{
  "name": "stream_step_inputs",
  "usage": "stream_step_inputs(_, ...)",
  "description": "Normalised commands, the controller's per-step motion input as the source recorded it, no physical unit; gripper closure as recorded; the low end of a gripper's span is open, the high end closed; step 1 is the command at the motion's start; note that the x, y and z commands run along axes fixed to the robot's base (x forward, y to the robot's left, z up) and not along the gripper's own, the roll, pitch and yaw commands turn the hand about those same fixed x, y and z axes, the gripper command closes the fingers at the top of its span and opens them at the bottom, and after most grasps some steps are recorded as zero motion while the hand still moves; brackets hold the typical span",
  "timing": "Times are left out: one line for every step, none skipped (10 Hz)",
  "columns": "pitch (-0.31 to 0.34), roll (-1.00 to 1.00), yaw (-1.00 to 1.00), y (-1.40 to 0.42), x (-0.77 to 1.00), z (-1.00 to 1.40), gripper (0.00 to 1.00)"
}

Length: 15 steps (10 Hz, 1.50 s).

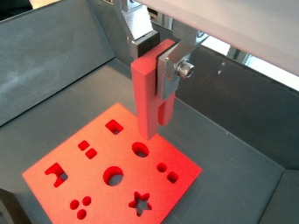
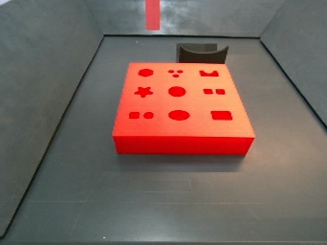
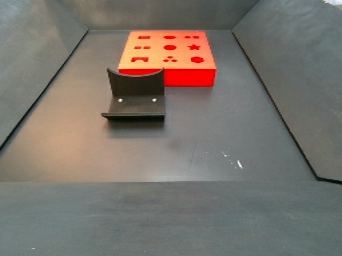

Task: Insert the double-square object.

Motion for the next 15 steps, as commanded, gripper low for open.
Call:
stream_step_inputs(0.000,0.14,0.00,0.18,0.02,-0.47,1.00)
stream_step_inputs(-0.050,0.14,0.00,0.27,0.00,-0.70,1.00)
stream_step_inputs(-0.094,0.11,0.01,0.36,0.00,-0.71,1.00)
stream_step_inputs(-0.096,0.05,0.10,0.45,0.07,-0.59,1.00)
stream_step_inputs(-0.060,0.02,0.11,0.40,0.39,-0.51,1.00)
stream_step_inputs(-0.101,0.00,0.00,0.33,0.59,-0.48,1.00)
stream_step_inputs(-0.176,-0.05,0.00,0.23,0.65,-0.43,1.00)
stream_step_inputs(-0.193,-0.07,-0.07,0.13,0.65,-0.38,1.00)
stream_step_inputs(-0.186,-0.15,-0.21,0.13,0.64,-0.30,1.00)
stream_step_inputs(-0.220,-0.21,-0.37,0.07,0.66,-0.26,1.00)
stream_step_inputs(-0.249,-0.24,-0.48,0.11,0.53,-0.21,1.00)
stream_step_inputs(-0.250,-0.24,-0.59,0.13,0.42,-0.23,1.00)
stream_step_inputs(-0.216,-0.20,-0.73,0.11,0.30,-0.29,1.00)
stream_step_inputs(-0.131,-0.13,-0.83,0.05,0.27,-0.37,1.00)
stream_step_inputs(-0.100,-0.03,-0.94,0.00,0.16,-0.41,1.00)
